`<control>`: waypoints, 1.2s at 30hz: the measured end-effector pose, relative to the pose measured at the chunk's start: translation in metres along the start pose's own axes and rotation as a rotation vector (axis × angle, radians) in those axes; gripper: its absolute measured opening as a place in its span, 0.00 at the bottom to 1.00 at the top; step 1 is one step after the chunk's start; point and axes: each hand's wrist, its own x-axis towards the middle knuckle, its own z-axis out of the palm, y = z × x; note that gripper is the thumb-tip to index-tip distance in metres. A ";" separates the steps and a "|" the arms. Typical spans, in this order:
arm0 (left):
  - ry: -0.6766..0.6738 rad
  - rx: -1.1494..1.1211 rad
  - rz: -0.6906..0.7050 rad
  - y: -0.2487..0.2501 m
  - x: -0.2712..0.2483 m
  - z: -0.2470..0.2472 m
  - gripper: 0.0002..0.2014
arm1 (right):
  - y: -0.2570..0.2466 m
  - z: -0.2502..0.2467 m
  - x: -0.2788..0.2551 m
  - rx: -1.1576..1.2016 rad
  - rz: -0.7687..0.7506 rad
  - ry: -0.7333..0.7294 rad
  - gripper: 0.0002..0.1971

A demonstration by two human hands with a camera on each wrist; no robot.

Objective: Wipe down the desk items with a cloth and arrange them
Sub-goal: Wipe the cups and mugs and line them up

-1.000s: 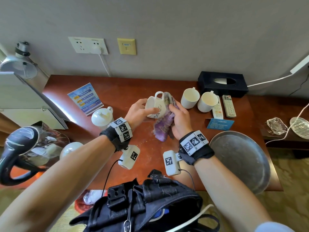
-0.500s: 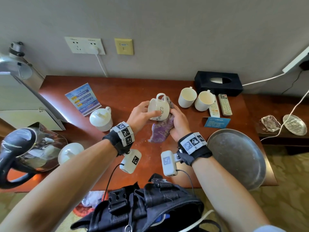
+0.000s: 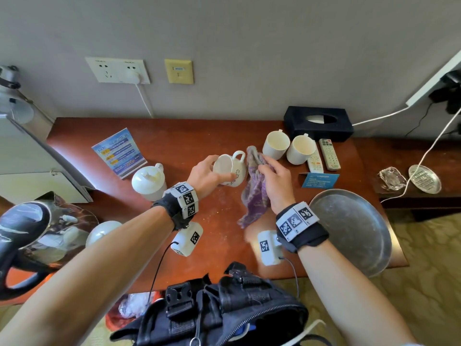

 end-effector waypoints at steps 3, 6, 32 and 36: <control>-0.001 -0.004 0.003 -0.006 0.000 0.003 0.40 | -0.005 0.014 0.001 -0.116 -0.103 -0.039 0.20; 0.049 -0.044 -0.011 -0.008 0.004 0.004 0.44 | 0.001 0.024 0.000 -0.133 -0.114 -0.032 0.22; -0.024 0.559 -0.128 0.017 0.110 0.049 0.39 | 0.047 -0.053 0.077 0.042 0.258 0.168 0.13; -0.053 0.623 -0.170 0.023 0.135 0.059 0.38 | 0.051 -0.062 0.095 0.026 0.271 0.158 0.14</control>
